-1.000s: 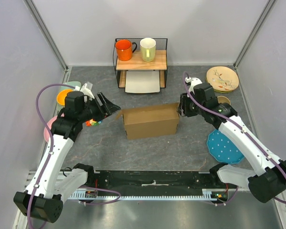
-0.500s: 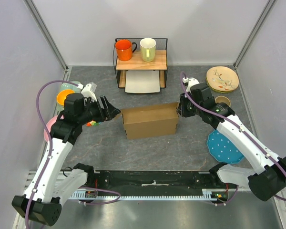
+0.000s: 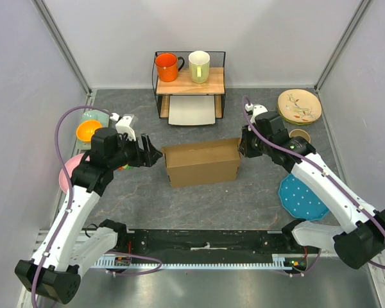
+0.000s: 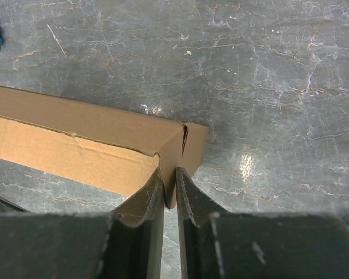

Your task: Fold the paper box

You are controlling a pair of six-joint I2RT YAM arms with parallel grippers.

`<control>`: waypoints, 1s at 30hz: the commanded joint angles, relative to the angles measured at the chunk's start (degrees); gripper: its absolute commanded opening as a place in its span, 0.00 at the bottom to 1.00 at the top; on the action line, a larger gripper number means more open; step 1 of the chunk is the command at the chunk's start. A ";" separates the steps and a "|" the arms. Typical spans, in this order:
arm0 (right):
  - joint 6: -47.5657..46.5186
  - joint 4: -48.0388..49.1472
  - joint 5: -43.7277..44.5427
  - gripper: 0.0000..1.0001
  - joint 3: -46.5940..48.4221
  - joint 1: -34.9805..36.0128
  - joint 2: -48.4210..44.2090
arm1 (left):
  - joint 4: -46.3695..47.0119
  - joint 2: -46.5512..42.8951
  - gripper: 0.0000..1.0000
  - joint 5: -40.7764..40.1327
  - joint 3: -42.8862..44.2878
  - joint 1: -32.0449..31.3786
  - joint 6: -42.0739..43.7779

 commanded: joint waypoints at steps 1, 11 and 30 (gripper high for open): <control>1.18 -0.25 0.09 0.18 2.62 0.49 0.42 | 3.17 1.06 0.79 -4.22 -0.12 -0.88 7.10; 2.58 -0.16 0.09 0.17 2.62 1.37 0.77 | 5.11 3.96 0.59 0.34 0.31 -2.20 7.72; 4.52 -0.25 1.06 0.15 3.41 2.96 1.21 | 0.89 5.28 0.36 2.11 0.58 -3.17 4.55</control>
